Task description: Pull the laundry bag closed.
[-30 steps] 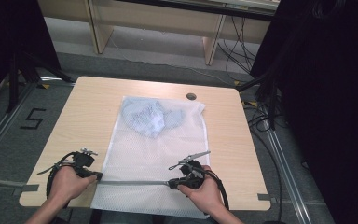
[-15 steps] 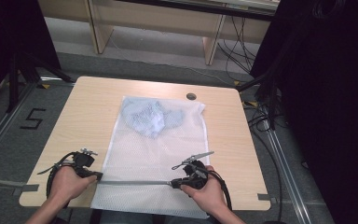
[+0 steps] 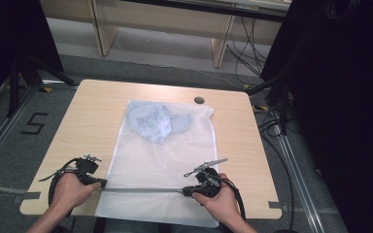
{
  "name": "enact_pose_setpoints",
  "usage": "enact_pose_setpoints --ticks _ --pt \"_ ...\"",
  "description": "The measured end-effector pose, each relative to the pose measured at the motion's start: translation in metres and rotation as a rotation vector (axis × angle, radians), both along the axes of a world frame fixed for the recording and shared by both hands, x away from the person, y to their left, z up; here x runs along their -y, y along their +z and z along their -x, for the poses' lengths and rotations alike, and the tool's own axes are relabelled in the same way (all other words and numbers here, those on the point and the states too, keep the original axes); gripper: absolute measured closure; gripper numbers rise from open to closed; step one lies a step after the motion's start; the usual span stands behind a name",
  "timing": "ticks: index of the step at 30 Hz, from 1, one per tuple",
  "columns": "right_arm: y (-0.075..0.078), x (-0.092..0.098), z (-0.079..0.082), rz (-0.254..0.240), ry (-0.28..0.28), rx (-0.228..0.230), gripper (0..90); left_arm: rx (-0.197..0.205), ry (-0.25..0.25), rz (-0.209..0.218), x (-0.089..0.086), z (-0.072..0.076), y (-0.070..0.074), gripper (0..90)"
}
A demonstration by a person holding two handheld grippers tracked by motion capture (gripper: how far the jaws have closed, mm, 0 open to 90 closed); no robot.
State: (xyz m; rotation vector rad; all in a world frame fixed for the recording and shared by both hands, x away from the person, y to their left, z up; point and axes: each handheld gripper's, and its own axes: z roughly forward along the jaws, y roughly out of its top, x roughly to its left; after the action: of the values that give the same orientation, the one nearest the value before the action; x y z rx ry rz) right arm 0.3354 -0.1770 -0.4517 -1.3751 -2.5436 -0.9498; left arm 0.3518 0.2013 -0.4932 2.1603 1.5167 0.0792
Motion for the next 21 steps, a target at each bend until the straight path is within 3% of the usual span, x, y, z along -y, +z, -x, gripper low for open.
enact_pose_setpoints --ticks 1,3,5,6,8,10,11,13,15,16,17,18,19,21 --pt "0.001 0.0 0.001 0.006 -0.014 -0.036 87.0 0.003 0.0 0.003 0.0 0.0 0.0 90.0" --pt "-0.001 0.004 -0.001 0.012 -0.002 0.004 87.0 0.015 -0.039 -0.013 -0.003 -0.002 0.0 90.0" --pt "-0.001 0.007 -0.002 0.007 0.003 0.012 87.0 0.001 0.001 0.0 0.0 0.0 0.0 90.0" --pt "0.0 0.008 -0.001 0.022 -0.018 -0.01 87.0 0.004 0.0 0.002 0.0 0.0 0.0 90.0" --pt "-0.001 0.01 -0.002 0.005 0.003 0.01 87.0 0.007 -0.007 -0.001 0.0 0.0 0.0 90.0" --pt "-0.001 0.012 -0.001 0.025 -0.03 -0.013 87.0 0.003 0.001 0.003 0.0 0.0 0.0 90.0" --pt "-0.001 0.013 -0.001 0.016 -0.024 -0.013 87.0 0.012 -0.03 -0.016 -0.002 -0.001 0.0 90.0" --pt "-0.002 0.014 -0.002 0.005 -0.009 0.006 87.1 0.01 -0.013 -0.004 -0.001 -0.001 0.0 90.0" --pt "-0.001 0.016 -0.001 0.018 -0.028 -0.011 87.0 0.016 -0.038 -0.013 -0.003 -0.002 0.0 90.0" --pt "-0.001 0.017 0.0 0.015 -0.035 -0.021 87.0 0.003 -0.005 -0.004 0.0 0.0 0.0 90.0" --pt "-0.002 0.018 -0.001 0.001 -0.012 0.001 87.0 0.003 -0.005 -0.004 0.0 0.0 0.0 90.0" --pt "-0.002 0.019 -0.001 0.005 -0.024 0.005 87.0 0.004 0.001 0.003 0.0 0.0 0.0 90.0" --pt "-0.001 0.019 0.0 0.012 -0.039 -0.02 87.0 0.003 0.0 0.002 0.0 0.0 0.0 90.0" --pt "-0.002 0.022 -0.001 0.002 -0.026 0.001 87.0 0.0 0.0 -0.001 0.0 0.0 0.0 90.0"
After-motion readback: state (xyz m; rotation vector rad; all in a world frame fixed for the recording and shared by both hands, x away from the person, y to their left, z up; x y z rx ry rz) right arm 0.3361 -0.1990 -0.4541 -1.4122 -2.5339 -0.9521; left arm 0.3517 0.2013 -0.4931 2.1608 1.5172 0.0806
